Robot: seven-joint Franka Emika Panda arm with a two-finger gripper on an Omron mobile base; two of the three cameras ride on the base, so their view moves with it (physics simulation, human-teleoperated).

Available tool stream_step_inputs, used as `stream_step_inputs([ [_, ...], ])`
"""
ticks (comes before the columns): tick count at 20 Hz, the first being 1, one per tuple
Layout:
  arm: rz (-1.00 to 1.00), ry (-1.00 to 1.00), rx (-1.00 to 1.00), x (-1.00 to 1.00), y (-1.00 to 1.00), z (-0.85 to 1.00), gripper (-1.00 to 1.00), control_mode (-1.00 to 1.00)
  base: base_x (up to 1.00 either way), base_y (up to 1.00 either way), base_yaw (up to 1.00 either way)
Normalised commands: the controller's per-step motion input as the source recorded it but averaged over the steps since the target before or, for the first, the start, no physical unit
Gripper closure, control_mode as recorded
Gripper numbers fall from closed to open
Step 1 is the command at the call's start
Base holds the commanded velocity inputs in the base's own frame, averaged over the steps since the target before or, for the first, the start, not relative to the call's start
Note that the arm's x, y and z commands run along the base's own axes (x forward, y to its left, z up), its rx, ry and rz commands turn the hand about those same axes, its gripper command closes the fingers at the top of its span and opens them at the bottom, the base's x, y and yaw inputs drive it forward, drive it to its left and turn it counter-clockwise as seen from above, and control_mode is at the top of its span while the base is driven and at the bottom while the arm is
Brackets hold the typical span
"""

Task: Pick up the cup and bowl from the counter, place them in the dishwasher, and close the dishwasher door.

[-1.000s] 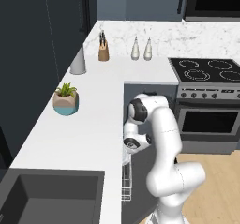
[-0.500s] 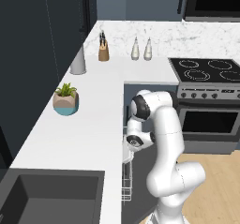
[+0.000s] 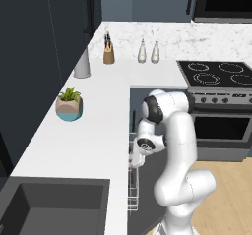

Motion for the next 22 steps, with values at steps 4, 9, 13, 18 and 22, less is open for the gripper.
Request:
stream_step_inputs([
  [4,-0.03,0.02,0.0,0.0,-0.59,0.15,-1.0,-1.0,0.0,0.0,0.0],
  [9,-0.02,0.06,-0.01,-0.01,-0.54,0.0,-1.0,-1.0,0.0,0.0,0.0],
  [13,0.0,0.15,-0.06,0.0,-0.08,0.0,-1.0,-1.0,0.0,0.0,0.0],
  [18,0.0,0.23,-0.11,0.08,0.0,-0.04,-1.0,-1.0,0.0,0.0,0.0],
  [22,0.0,0.19,-0.11,0.13,0.0,-0.16,-1.0,-1.0,0.0,0.0,0.0],
])
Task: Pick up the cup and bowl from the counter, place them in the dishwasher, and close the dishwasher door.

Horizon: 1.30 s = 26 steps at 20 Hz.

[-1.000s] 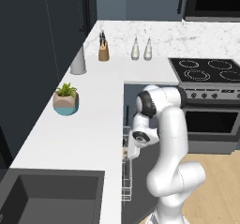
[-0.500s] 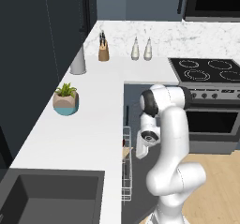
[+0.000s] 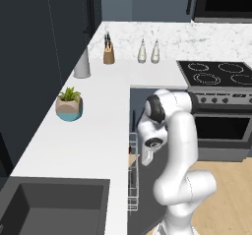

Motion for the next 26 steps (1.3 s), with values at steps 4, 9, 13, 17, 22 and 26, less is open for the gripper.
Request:
stream_step_inputs([
  [4,0.0,0.12,-0.07,0.18,-0.16,-0.24,-1.0,-1.0,0.0,0.0,0.0],
  [9,0.0,0.04,-0.04,0.09,-0.34,-0.28,-1.0,-1.0,0.0,0.0,0.0],
  [13,0.0,0.0,-0.03,0.1,-0.15,-0.31,-1.0,-1.0,0.0,0.0,0.0],
  [17,0.02,0.0,-0.01,0.16,0.0,-0.43,-1.0,-1.0,0.0,0.0,0.0],
  [22,0.05,0.0,0.0,0.13,0.0,-0.51,-1.0,-1.0,0.0,0.0,0.0],
  [26,0.06,0.0,0.0,0.2,0.03,-0.55,-1.0,-1.0,0.0,0.0,0.0],
])
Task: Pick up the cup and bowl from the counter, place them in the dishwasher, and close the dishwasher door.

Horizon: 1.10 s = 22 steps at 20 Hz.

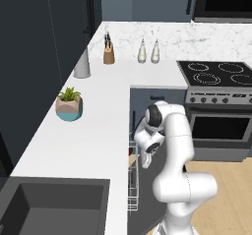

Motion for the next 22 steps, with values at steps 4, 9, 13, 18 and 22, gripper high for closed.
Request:
stream_step_inputs([
  [4,0.04,0.0,0.0,0.34,0.21,-0.35,-1.0,-1.0,0.0,0.0,0.0],
  [9,0.01,0.0,0.0,0.35,0.36,-0.28,-1.0,-1.0,0.0,0.0,0.0],
  [13,0.0,0.0,0.03,0.35,0.43,-0.2,-1.0,-1.0,0.0,0.0,0.0],
  [18,0.0,0.0,0.11,0.16,0.44,0.0,-1.0,-1.0,0.0,0.0,0.0],
  [22,0.0,0.0,0.15,0.12,0.46,0.02,-1.0,-1.0,0.0,0.0,0.0],
])
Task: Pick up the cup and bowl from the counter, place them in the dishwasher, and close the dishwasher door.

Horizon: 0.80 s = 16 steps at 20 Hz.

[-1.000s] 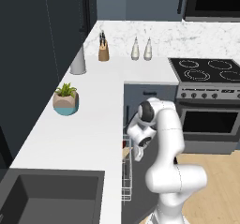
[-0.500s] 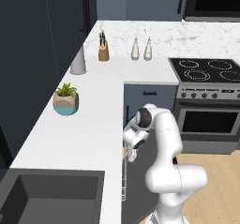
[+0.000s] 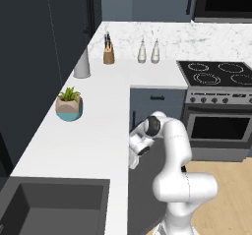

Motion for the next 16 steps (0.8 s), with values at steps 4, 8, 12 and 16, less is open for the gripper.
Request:
stream_step_inputs([
  [4,0.0,0.0,0.13,0.17,0.62,0.04,-1.0,-1.0,0.0,0.0,0.0],
  [8,0.0,0.0,0.12,0.19,0.68,0.19,-1.0,-1.0,0.0,0.0,0.0],
  [12,0.0,0.0,0.07,0.11,0.44,0.38,-1.0,-1.0,0.0,0.0,0.0],
  [16,0.0,0.0,0.0,0.0,-0.09,0.54,-1.0,-1.0,0.0,0.0,0.0],
])
